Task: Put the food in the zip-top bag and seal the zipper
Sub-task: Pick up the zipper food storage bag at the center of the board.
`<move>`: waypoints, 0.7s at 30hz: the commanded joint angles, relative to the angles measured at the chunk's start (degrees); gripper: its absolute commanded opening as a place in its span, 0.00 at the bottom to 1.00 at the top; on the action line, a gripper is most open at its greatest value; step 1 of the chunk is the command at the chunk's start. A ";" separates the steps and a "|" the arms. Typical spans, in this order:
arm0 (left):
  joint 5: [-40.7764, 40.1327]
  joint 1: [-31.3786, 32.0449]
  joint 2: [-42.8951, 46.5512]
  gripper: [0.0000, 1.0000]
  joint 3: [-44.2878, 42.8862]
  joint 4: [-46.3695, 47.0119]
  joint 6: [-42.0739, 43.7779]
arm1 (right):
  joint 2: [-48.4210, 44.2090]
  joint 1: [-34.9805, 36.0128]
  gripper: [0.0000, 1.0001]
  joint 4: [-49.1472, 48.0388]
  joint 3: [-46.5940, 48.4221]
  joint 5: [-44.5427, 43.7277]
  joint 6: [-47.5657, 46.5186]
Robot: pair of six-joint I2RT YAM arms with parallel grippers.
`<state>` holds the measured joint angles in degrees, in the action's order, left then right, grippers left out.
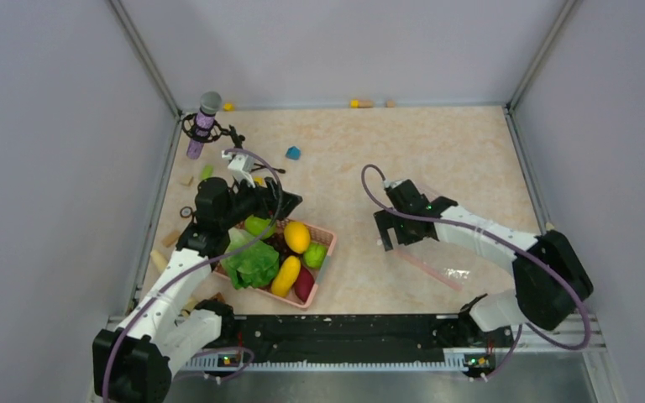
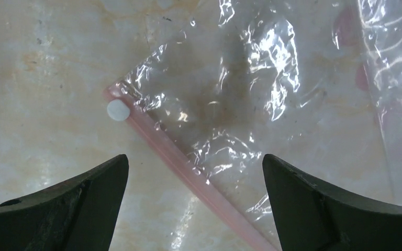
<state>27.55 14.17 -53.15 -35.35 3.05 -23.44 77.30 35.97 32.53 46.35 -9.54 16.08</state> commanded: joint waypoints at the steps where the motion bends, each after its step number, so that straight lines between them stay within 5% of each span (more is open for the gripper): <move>1: -0.99 0.24 -0.16 0.98 -1.74 0.84 1.64 | 5.95 0.51 0.98 1.04 5.02 -2.31 -4.83; 8: 2.26 0.24 -0.03 0.98 -1.40 2.60 1.04 | 7.80 0.51 0.95 -1.36 3.02 5.69 -5.10; 21: 2.80 0.33 1.05 0.98 -0.87 2.93 0.74 | 11.53 -5.15 0.90 -1.35 1.65 1.42 0.97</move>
<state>29.41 14.31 -52.97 -35.35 3.03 -22.79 88.38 34.52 32.42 48.80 -6.63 14.59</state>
